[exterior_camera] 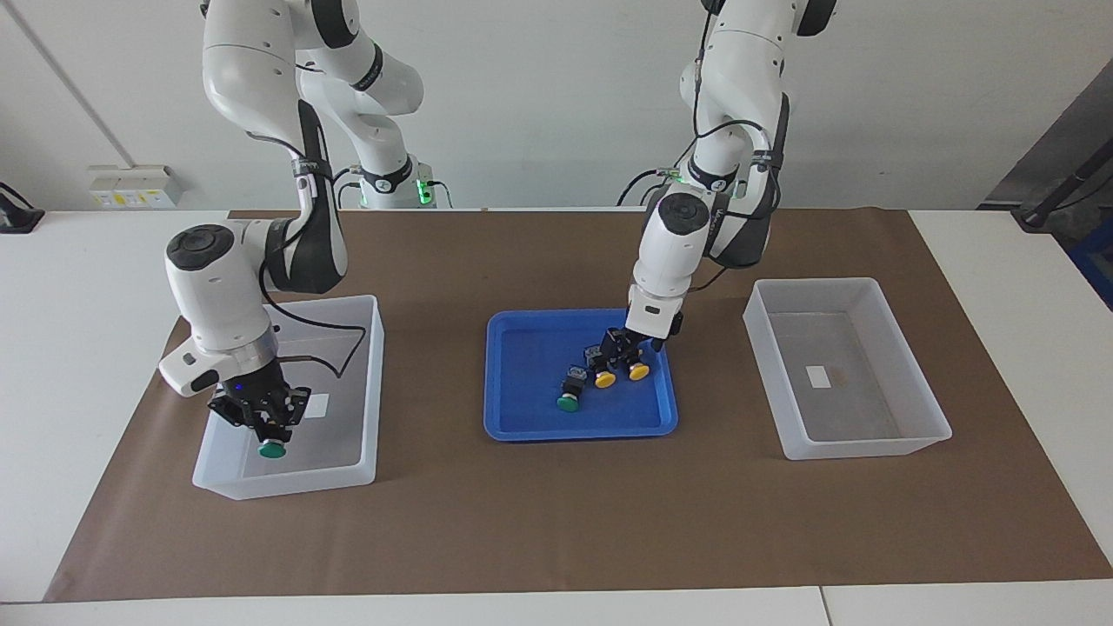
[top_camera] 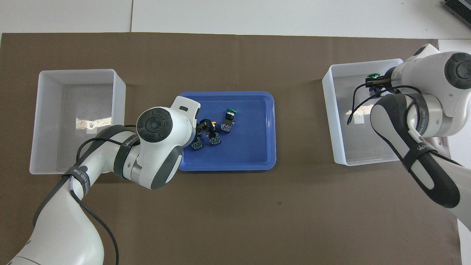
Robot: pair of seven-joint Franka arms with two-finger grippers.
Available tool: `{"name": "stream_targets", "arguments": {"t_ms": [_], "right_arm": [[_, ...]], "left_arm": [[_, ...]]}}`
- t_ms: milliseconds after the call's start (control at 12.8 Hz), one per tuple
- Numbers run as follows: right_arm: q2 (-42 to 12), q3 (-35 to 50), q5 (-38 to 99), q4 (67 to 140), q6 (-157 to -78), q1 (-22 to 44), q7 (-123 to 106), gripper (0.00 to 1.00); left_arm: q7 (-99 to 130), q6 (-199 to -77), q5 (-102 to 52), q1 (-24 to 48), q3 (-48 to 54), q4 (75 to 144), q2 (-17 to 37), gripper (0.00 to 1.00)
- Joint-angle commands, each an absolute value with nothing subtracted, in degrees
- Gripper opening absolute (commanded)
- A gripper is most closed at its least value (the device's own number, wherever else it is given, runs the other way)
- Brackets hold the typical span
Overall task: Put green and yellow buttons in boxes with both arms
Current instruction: 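Grasp a yellow button with the left gripper while the right gripper releases green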
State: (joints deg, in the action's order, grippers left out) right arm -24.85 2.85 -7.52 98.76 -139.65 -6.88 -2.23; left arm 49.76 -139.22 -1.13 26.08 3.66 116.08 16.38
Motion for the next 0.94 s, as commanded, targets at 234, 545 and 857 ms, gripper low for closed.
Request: {"name": "stream_targets", "arguments": {"t_ms": [234,545,857], "right_arm": [[-30.49,3.6,-6.59,93.61,-141.68,-7.91,-3.78,0.0],[-31.03,3.6,-6.42,93.95,-143.61,-7.74,-3.52,0.37],[-30.33,3.6,-6.33,93.87,-143.35,-7.21,-3.25,1.0]], "left_arm": [[51.24,-142.21,0.18,27.25,2.81,119.09,15.82,0.85],[51.24,-143.35,0.18,27.95,2.81,119.71,16.43,0.81],[51.24,-143.61,0.18,28.04,2.72,119.71,16.7,0.47]]}}
